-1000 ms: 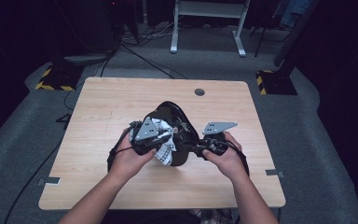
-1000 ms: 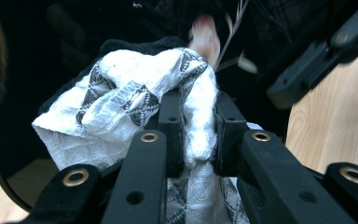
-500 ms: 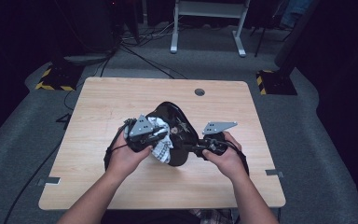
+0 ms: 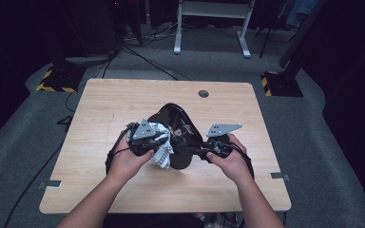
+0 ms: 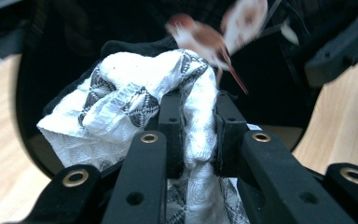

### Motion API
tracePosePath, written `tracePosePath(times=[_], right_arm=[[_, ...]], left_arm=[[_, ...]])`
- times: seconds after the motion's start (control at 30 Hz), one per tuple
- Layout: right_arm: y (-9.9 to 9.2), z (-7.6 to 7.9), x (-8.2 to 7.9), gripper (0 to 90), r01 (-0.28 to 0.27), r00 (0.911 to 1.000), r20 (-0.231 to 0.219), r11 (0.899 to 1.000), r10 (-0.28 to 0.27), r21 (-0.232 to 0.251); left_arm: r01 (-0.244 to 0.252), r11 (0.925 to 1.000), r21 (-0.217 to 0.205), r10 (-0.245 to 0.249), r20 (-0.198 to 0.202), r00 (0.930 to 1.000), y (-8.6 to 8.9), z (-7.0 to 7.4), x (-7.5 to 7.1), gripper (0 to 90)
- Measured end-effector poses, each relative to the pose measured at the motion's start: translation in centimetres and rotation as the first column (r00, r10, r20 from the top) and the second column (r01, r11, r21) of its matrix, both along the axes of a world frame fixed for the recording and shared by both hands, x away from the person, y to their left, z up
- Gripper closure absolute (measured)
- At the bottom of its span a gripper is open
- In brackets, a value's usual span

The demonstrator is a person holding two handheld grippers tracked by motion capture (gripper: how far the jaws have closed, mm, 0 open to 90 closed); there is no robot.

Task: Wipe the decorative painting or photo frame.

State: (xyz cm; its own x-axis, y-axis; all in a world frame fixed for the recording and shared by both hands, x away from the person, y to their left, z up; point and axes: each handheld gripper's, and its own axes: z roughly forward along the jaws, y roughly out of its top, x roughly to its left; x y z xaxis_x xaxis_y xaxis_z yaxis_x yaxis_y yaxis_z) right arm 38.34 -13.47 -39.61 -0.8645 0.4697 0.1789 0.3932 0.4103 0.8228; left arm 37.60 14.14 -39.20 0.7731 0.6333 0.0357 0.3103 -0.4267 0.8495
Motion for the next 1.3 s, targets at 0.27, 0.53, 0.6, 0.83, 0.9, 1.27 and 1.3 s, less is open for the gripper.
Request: tracePosePath(times=[0.27,0.53,0.6,0.83,0.9,1.27,1.3], right_arm=[[-0.2,0.0,0.0,76.6,-0.007,0.9999,-0.007,1.000,0.007,-0.001],[-0.3,0.0,0.0,76.5,-0.009,0.9998,-0.017,1.000,0.009,-0.004],[-0.3,0.0,0.1,76.5,-0.011,0.9998,-0.019,1.000,0.011,-0.006],[-0.5,0.0,0.1,76.7,-0.020,0.9995,-0.025,1.000,0.019,-0.010],[-0.6,0.0,0.1,76.6,-0.021,0.9994,-0.027,1.000,0.021,-0.009],[-0.5,0.0,0.1,76.2,-0.021,0.9993,-0.030,1.000,0.021,-0.015],[-0.5,0.0,0.1,76.2,-0.021,0.9993,-0.031,1.000,0.020,-0.016]], left_arm=[[-0.001,1.0000,-0.001,0.001,0.017,0.9999,0.3,0.4,0.2,77.4],[-0.001,0.9999,0.010,0.001,-0.017,0.9999,0.5,-1.1,0.2,77.4],[-0.004,0.9999,0.016,0.004,-0.010,0.9999,0.4,-0.8,0.2,77.3],[-0.014,0.9998,-0.010,0.015,0.024,0.9996,0.5,1.0,0.4,77.1],[-0.012,0.9998,-0.013,0.012,0.027,0.9995,0.5,0.7,0.4,77.2],[-0.024,0.9997,-0.001,0.024,-0.002,0.9997,0.7,-0.3,0.5,77.2],[-0.020,0.9998,-0.008,0.020,0.000,0.9998,0.6,0.0,0.4,77.2]])
